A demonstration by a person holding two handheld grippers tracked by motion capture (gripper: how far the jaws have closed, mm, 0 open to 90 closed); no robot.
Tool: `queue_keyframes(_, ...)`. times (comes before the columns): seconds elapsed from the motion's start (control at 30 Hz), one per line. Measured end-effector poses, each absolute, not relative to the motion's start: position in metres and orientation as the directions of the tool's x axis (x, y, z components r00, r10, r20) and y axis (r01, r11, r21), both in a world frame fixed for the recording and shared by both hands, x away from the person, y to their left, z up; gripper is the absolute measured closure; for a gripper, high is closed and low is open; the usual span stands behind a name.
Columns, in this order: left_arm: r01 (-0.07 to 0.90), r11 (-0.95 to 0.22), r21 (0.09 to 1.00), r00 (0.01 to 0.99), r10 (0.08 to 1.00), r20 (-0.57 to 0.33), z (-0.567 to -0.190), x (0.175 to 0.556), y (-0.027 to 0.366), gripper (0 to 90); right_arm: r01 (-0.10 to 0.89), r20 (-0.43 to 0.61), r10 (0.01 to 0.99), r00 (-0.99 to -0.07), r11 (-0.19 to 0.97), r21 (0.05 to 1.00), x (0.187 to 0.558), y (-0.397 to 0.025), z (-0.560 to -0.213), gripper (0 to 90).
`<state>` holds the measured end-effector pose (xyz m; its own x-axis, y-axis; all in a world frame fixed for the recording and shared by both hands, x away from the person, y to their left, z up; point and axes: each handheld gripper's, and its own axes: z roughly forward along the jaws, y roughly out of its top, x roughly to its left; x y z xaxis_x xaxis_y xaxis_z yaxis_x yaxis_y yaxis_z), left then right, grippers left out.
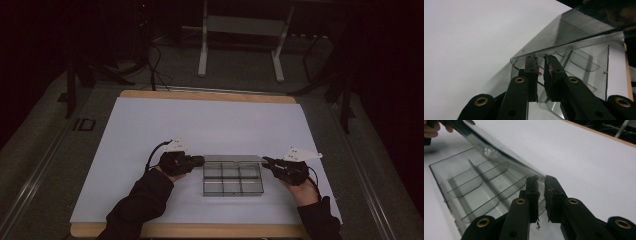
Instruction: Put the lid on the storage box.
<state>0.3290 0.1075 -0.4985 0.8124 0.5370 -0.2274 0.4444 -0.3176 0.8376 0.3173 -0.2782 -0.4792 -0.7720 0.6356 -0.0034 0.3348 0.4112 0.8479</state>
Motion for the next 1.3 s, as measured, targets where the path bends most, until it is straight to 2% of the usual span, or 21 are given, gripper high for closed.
queue_keyframes(0.63,0.451,-0.384,0.806,0.826,0.521,-0.214,-0.512,0.318,0.106,82.4,0.376,0.030,0.608,-0.794,0.452,0.809,0.309,-0.281,-0.502,81.7)
queue_keyframes(0.83,0.482,-0.393,0.783,0.806,0.549,-0.221,-0.519,0.321,0.106,73.3,0.383,0.014,0.620,-0.784,0.466,0.798,0.311,-0.284,-0.507,80.9)
queue_keyframes(1.0,0.504,-0.393,0.769,0.794,0.560,-0.235,-0.527,0.324,0.109,73.2,0.403,0.029,0.630,-0.776,0.460,0.791,0.315,-0.287,-0.512,80.8)
queue_keyframes(1.13,0.511,-0.386,0.768,0.788,0.567,-0.239,-0.529,0.325,0.110,73.1,0.413,0.025,0.638,-0.769,0.467,0.782,0.319,-0.288,-0.516,77.5)
queue_keyframes(1.3,0.520,-0.364,0.773,0.783,0.565,-0.261,-0.530,0.328,0.116,66.6,0.403,0.018,0.640,-0.768,0.461,0.791,0.319,-0.290,-0.516,66.5)
